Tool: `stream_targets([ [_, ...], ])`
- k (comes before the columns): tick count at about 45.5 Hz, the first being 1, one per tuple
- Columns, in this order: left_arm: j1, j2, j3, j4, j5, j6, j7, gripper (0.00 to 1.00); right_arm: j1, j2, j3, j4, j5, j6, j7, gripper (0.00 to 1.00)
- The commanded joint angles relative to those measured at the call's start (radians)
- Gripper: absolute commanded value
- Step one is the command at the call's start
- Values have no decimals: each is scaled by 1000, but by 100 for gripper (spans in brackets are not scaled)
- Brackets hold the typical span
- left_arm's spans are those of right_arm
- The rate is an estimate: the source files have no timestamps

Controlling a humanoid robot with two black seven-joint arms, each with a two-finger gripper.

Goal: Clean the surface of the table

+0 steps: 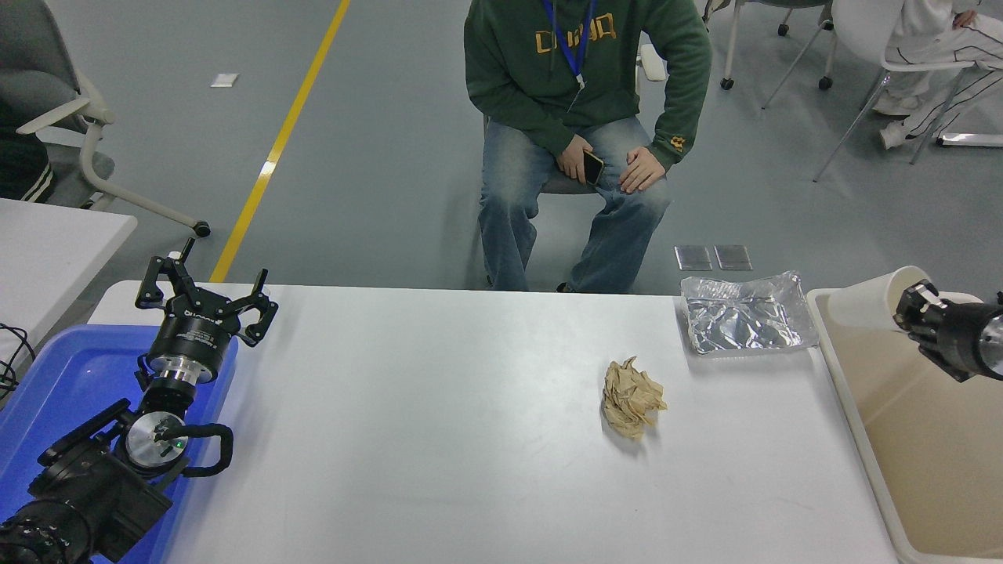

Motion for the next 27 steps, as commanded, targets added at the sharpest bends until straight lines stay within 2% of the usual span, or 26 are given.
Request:
stream_targets([
  [1,0,-1,0,0,0,0,0,100,-27,93,1,-235,-1,-99,1,0],
  [19,0,-1,0,0,0,0,0,100,-191,360,2,-664,11,-263,1,0],
  [27,0,-1,0,0,0,0,0,100,-256,427,29,-733,14,-348,1,0],
])
